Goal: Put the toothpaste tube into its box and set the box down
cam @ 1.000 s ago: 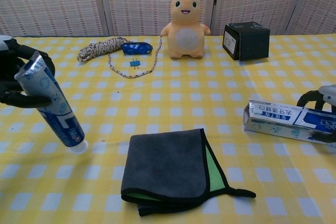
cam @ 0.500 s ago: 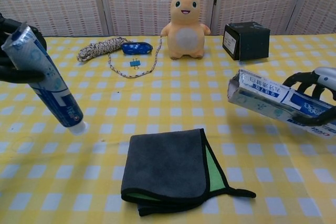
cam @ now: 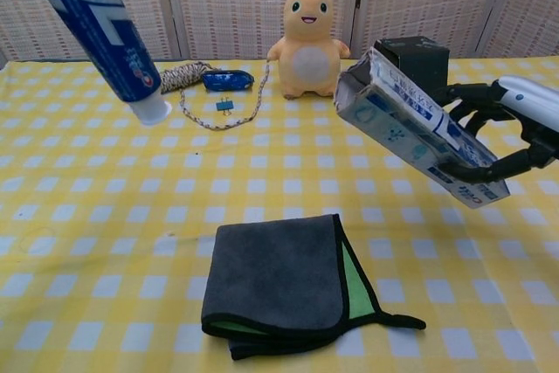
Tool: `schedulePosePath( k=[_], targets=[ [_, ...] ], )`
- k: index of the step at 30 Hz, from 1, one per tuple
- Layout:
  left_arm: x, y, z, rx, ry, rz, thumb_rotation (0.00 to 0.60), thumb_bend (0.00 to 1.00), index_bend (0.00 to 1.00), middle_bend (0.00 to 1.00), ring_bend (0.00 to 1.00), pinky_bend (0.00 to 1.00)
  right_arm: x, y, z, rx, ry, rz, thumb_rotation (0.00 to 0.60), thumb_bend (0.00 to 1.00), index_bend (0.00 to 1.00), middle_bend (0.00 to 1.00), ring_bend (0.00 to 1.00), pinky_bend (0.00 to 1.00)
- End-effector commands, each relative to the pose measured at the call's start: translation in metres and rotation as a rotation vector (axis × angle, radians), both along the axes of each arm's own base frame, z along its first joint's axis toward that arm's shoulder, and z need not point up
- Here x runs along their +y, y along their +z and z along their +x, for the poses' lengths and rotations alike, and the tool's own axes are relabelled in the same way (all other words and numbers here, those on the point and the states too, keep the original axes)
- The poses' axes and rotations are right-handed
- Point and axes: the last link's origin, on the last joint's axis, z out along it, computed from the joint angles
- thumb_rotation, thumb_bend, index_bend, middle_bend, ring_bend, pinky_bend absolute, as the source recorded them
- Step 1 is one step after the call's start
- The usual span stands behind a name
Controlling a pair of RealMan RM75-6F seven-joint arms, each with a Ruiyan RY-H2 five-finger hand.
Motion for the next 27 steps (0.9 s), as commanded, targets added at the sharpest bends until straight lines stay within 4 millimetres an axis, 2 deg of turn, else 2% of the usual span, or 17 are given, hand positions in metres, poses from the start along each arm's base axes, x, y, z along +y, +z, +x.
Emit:
schedulePosePath(
  k=[1, 10, 18, 27],
  targets=[
    [0.001, 0.01, 0.021, -0.076, -0.019, -0.002, 0.6, 0.45, 0.85, 1.0, 1.0, 1.0, 0.001, -0.009, 0.009, -0.016, 0.03, -0.006, 0.6, 0.32, 0.38, 0.25, 0.36, 0.48],
    [0.007, 0.012, 0.043, -0.179, -0.04, -0.01, 0.6, 0.46, 0.85, 1.0, 1.0, 1.0, 0.005, -0.037, 0.036, -0.242, 0.045, 0.022, 0.6, 0.33, 0.38, 0.26, 0.38, 0.48],
    [0.01, 0.008, 0.048, -0.196, -0.034, -0.01, 0.6, 0.46, 0.85, 1.0, 1.0, 1.0, 0.009, -0.054, 0.047, -0.313, 0.044, 0.054, 0.6, 0.33, 0.38, 0.26, 0.39, 0.48],
    [0.004, -0.005, 0.061, -0.183, -0.099, -0.01, 0.6, 0.46, 0.85, 1.0, 1.0, 1.0, 0.011, -0.071, 0.064, -0.373, 0.04, 0.104, 0.6, 0.33, 0.38, 0.27, 0.38, 0.48]
  ],
)
